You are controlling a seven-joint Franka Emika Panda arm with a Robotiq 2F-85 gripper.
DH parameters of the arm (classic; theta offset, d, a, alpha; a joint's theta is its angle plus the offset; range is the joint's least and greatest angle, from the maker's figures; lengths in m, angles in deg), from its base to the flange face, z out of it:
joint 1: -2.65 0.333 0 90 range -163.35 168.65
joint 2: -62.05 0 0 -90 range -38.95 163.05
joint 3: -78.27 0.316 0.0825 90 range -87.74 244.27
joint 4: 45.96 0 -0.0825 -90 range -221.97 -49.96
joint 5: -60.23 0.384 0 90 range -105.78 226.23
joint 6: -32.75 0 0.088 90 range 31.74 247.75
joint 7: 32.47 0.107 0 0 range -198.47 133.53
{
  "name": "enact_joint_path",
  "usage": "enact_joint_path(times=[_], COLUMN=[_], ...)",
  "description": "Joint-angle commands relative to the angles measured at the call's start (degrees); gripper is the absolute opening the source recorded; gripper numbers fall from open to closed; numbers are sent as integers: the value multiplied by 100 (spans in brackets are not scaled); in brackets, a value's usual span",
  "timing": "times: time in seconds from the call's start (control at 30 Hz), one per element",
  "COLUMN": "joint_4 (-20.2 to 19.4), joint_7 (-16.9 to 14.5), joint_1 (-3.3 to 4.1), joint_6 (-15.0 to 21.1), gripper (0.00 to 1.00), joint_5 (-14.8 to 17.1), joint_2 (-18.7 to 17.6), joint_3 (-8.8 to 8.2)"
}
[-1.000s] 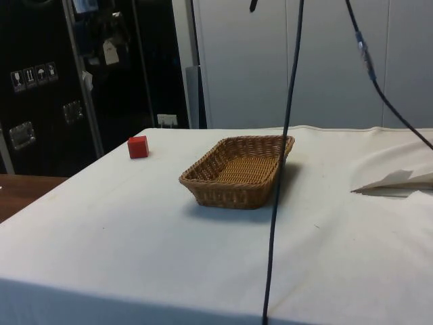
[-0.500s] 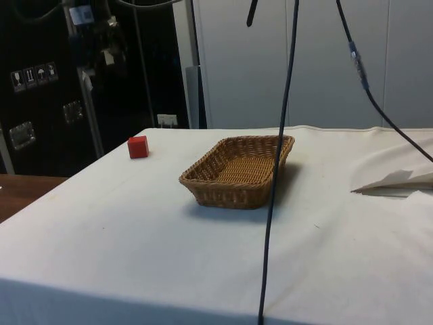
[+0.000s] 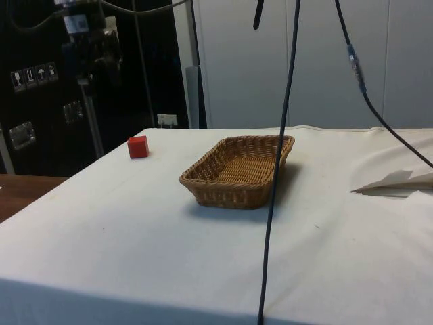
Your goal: Pick up the cube and place it into the basket.
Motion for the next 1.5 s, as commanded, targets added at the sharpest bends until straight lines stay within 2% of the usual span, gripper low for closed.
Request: enact_joint_path(times=[0.0, 0.03, 0.07, 0.1, 0.3, 0.33, 0.37, 0.63, 0.67, 0.7, 0.9, 0.93, 0.97, 1.0, 1.2, 1.23, 1.27, 1.47], joint_4=[-292, -258, -17, -223, -258, -86, -275, -487, -218, -516, -665, -372, -653, -647, -550, -447, -550, -670], joint_7=[40, 34, 11, 29, 34, 11, 34, 63, 34, 69, 115, 74, 120, 126, 126, 97, 120, 138], joint_1=[86, 69, 6, 57, 57, 6, 63, 86, 6, 86, 97, 11, 97, 103, 80, 46, 74, 103], joint_6=[195, 172, 17, 143, 172, 17, 195, 424, 246, 470, 653, 487, 625, 613, 550, 470, 539, 630], gripper=[100, 100, 100, 100, 100, 100, 100, 100, 100, 100, 100, 100, 100, 100, 100, 100, 100, 100], joint_5=[-34, -34, 0, -29, -23, -6, -23, -11, 0, -11, -34, 0, -40, -46, -29, -6, -29, -34], joint_2=[195, 172, 0, 149, 178, 57, 189, 258, 69, 258, 304, 86, 315, 327, 258, 183, 252, 309], joint_3=[-17, -11, 17, -6, 6, 23, 11, 74, 97, 86, 160, 189, 172, 178, 195, 212, 201, 223])
